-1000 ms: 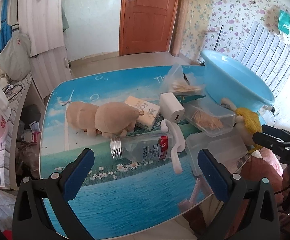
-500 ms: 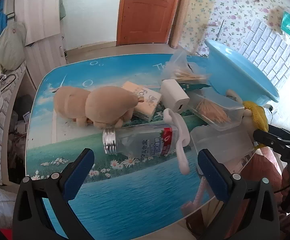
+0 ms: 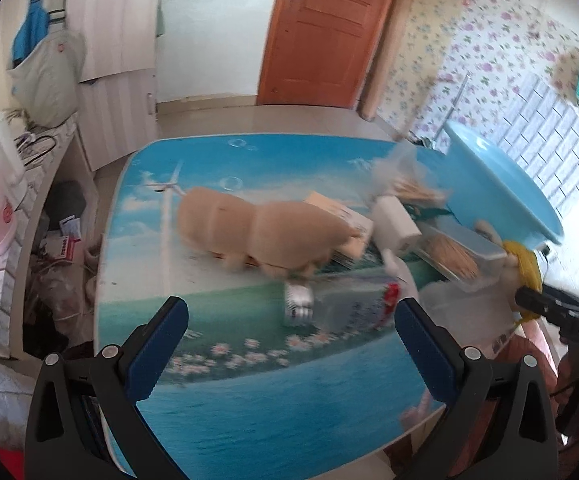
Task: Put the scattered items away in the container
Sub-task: 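Move the left gripper to the beige plush toy while the right holds the yellow-hat doll, then close the left gripper around the middle of the beige plush toy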
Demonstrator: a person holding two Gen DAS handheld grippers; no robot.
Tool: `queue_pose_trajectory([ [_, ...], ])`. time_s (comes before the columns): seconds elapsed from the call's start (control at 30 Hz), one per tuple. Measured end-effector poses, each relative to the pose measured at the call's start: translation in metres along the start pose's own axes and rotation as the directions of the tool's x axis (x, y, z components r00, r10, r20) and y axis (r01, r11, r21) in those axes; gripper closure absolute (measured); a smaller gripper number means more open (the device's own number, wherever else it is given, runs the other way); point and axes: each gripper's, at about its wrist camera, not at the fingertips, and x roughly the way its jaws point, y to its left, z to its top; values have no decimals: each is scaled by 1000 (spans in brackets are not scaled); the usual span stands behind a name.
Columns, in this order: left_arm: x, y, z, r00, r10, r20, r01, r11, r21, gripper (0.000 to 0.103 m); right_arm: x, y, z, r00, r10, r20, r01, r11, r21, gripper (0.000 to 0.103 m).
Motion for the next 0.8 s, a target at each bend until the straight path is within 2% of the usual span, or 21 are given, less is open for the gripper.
queue_pose_trajectory([
  [0.2, 7, 13, 15, 999, 31, 10, -31, 1000, 3, 0, 5, 1, -1, 1000, 6, -14, -6, 1000, -3, 9],
  [0.33, 20, 12, 25, 999, 40, -1, -40, 998, 41, 0, 6, 2, -1, 1000, 5, -16, -5, 1000, 0, 10],
  [0.53, 44, 11, 35, 999, 14, -39, -12, 998, 66, 0, 9, 2, 0, 1000, -4, -31, 4, 1000, -5, 11],
  [0.63, 48, 10, 38, 1000, 18, -25, -16, 997, 80, 0, 13, 4, 2, 999, -16, -38, 16, 1000, -8, 11],
  [0.8, 65, 5, 38, 996, 74, -58, -67, 992, 108, 0, 18, 5, 4, 999, -29, -41, 29, 1000, -3, 10],
])
